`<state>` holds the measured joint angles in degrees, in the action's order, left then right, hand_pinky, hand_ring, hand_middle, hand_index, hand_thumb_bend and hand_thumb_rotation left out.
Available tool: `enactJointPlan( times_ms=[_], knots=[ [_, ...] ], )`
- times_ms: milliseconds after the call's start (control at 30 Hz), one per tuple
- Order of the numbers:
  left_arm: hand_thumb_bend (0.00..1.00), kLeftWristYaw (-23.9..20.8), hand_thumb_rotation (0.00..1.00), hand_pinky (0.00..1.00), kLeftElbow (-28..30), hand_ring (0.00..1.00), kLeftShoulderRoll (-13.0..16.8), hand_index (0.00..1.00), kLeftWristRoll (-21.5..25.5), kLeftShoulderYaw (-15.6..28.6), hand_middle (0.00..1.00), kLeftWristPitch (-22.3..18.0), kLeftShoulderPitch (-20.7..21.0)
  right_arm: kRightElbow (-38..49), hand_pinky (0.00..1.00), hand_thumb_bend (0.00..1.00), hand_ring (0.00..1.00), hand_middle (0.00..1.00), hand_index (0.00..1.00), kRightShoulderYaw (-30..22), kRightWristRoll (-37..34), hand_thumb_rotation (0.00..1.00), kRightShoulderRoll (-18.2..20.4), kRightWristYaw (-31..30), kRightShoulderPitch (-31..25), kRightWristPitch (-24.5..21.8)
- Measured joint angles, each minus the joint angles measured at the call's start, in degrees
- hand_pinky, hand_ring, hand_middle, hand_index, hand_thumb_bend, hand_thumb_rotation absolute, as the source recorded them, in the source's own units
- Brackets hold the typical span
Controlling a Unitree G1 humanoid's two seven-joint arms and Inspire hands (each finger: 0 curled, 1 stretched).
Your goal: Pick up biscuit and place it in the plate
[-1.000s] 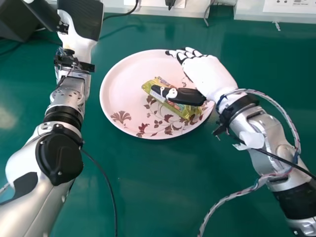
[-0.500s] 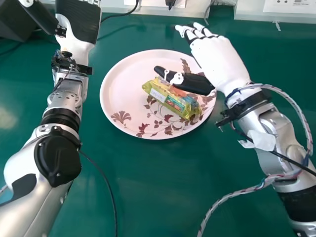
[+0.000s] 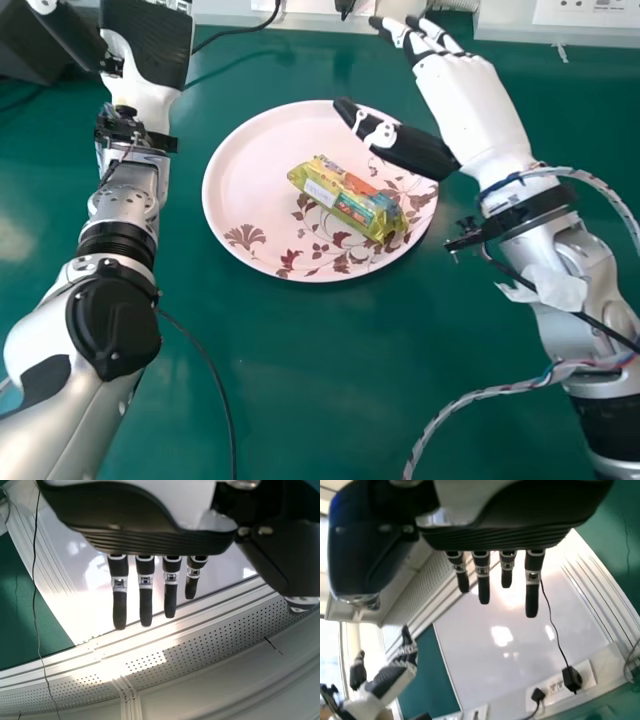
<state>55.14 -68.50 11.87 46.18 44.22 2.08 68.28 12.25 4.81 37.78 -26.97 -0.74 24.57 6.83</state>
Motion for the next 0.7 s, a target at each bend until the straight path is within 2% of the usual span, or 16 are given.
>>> enactJointPlan(
  times_ms=[300,433,700],
  knots=[
    [0.89,-0.22,0.34,0.58,0.66,0.74,-0.02,0.96,-0.01,-0.01,0.84,0.60,-0.22,0.24,0.65,0.77,0.82,0.90,1.00,-3.57,-5.43,0.74,0.34,0.83,-3.10,2.56],
    [0.90,-0.09,0.38,0.60,0.70,0.75,-0.06,0.96,-0.01,-0.01,0.85,0.58,-0.30,0.29,0.65,0.76,0.82,0.91,1.00,-4.82,-6.85,0.72,0.36,1.15,-3.37,3.51],
    [0.90,-1.17,0.35,0.65,0.91,0.78,-0.11,0.96,0.00,-0.01,0.87,0.60,-0.31,0.30,0.62,0.77,0.78,0.91,1.00,-6.49,-12.93,0.78,0.89,0.41,-3.63,4.83]
  ],
)
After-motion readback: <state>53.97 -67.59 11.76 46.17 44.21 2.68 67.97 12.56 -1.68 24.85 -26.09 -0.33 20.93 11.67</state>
